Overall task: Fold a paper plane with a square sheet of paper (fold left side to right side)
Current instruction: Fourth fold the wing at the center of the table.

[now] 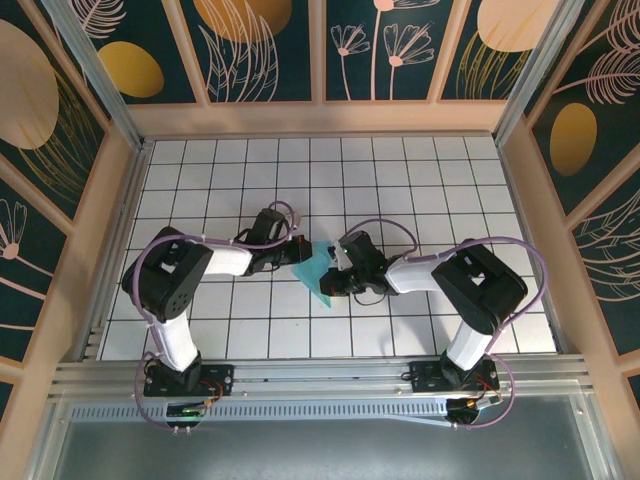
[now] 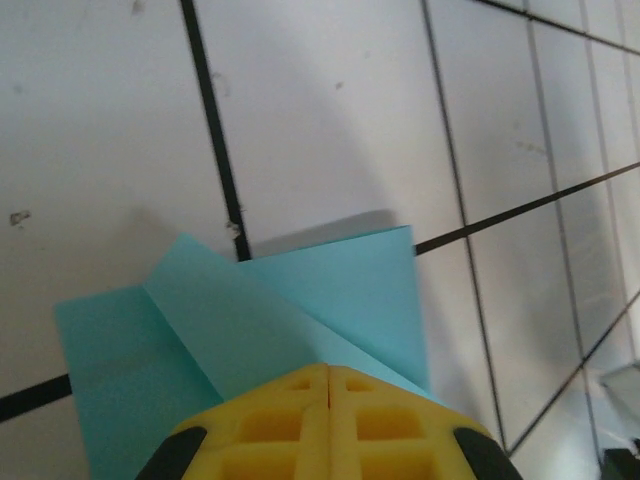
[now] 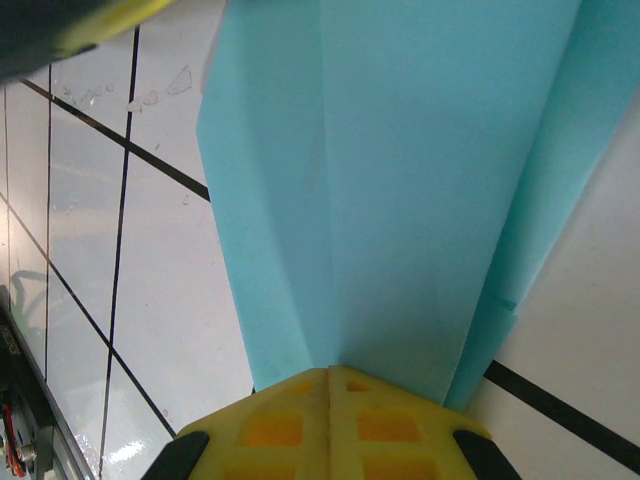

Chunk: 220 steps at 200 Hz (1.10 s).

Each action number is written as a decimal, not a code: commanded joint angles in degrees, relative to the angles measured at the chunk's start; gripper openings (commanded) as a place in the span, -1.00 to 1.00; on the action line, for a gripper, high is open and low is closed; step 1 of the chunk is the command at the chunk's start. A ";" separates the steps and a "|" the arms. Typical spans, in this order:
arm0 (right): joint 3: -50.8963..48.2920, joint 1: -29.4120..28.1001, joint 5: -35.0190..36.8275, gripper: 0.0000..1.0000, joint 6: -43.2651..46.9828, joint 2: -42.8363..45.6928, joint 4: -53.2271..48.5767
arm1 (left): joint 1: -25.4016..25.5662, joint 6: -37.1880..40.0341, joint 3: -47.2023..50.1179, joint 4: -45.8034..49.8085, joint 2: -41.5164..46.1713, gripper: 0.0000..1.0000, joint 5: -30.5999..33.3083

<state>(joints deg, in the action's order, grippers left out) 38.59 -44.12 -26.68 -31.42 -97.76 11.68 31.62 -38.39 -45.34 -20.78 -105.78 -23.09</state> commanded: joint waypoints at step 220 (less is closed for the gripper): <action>0.48 -0.57 -7.07 -1.00 -0.48 5.87 -7.35 | -0.13 2.04 1.66 2.88 -2.42 -1.00 6.04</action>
<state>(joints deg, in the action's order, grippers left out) 40.29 -43.68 -32.42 -30.87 -93.71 4.45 31.83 -37.91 -44.58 -22.98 -106.65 -21.56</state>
